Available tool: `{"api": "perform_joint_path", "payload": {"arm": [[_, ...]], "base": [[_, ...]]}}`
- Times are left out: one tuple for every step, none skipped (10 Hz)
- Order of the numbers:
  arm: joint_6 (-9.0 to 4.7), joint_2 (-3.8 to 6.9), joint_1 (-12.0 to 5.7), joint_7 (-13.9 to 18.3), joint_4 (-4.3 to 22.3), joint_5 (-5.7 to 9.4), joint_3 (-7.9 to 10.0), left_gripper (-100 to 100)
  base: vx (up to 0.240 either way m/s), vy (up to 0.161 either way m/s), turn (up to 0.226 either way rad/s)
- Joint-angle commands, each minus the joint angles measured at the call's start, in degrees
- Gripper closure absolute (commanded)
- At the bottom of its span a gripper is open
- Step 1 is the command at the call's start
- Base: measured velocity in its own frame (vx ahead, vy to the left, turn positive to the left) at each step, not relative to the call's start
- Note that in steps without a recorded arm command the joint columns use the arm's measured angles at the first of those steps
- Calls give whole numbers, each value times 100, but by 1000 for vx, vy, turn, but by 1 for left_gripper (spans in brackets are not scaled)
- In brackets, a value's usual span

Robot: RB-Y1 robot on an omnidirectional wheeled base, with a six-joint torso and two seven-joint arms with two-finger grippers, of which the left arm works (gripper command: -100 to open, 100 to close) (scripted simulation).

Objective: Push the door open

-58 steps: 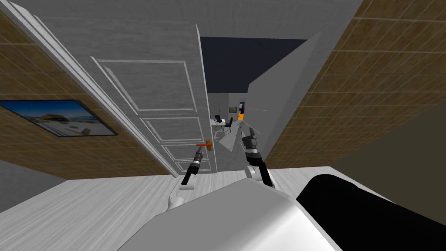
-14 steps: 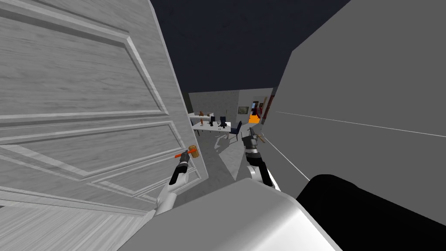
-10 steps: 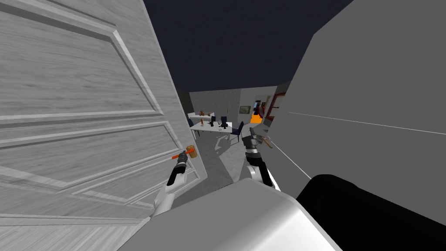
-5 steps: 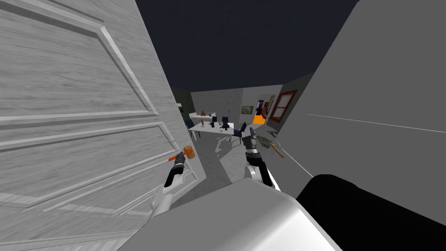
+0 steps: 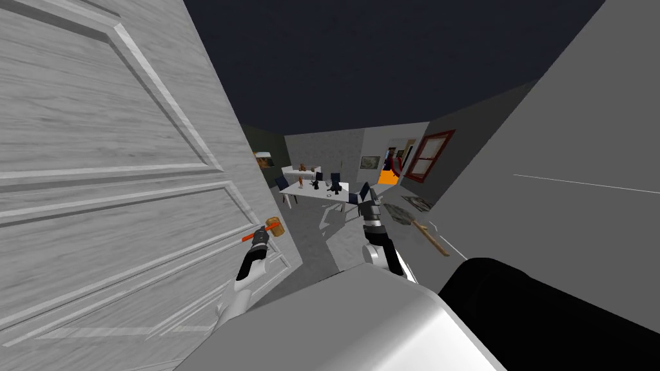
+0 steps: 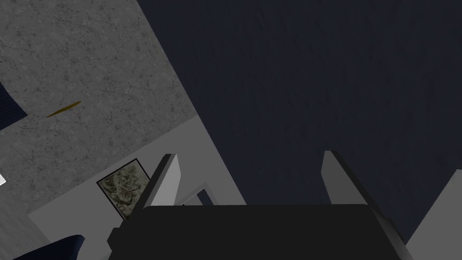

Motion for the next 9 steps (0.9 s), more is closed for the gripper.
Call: {"api": "perform_joint_path", "payload": {"arm": [[-39, 59, -12, -36, 29, 20, 179, 100], [-42, 65, -13, -50, 40, 30, 251, 100], [-46, 70, -14, -63, 51, 40, 320, 100], [-49, 75, -15, -76, 61, 49, 388, 100], [-52, 80, -17, -88, 70, 58, 452, 100], [-55, 84, -18, -100, 80, 67, 513, 100], [-57, 88, -19, -111, 88, 75, 571, 100], [-61, 94, -20, -126, 100, 86, 650, 100], [-63, 97, -21, -135, 107, 92, 696, 100]], "base": [[161, -67, 75], [182, -84, 73], [175, -83, 78], [172, -60, 73], [170, -70, 68], [185, -77, 75], [206, -63, 83], [193, -56, 69], [175, -63, 60]]}}
